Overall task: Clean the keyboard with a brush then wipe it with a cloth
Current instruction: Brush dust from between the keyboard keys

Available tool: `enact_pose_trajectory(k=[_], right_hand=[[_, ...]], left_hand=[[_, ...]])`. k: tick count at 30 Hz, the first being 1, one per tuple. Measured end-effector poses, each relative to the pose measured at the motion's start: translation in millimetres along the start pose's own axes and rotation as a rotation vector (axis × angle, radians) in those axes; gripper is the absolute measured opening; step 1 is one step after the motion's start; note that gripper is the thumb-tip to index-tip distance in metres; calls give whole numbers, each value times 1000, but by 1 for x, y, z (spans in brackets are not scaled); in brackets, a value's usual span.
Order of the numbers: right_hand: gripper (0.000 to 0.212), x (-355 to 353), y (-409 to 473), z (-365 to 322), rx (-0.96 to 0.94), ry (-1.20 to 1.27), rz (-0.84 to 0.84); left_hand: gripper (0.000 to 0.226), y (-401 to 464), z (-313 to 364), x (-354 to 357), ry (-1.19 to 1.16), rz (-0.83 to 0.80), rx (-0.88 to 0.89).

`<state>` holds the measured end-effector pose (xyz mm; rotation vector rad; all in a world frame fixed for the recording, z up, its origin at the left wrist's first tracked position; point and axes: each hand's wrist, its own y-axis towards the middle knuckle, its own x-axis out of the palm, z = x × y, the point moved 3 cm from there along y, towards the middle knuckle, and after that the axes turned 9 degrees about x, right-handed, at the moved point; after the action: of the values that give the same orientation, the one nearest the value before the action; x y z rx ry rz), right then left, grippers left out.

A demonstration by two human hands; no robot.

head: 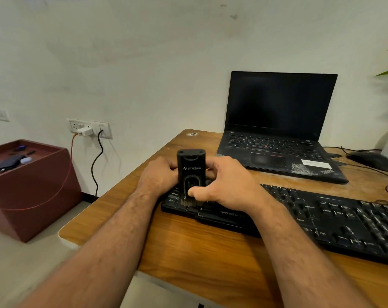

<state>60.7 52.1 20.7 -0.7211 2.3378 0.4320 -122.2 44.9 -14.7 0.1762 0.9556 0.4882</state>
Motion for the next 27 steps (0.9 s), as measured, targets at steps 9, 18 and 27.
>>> enact_pose_trajectory(k=[9,18,27], right_hand=[[31,1,9,7,35,30,83],[30,5,13,10,67,51,29],[29,2,18,14,86,28,121]], left_hand=[[30,2,-4,3,-42,-13,-32],[28,1,-4,2,-46,-24,-32],[23,1,-3,2,-39,-41,-42]])
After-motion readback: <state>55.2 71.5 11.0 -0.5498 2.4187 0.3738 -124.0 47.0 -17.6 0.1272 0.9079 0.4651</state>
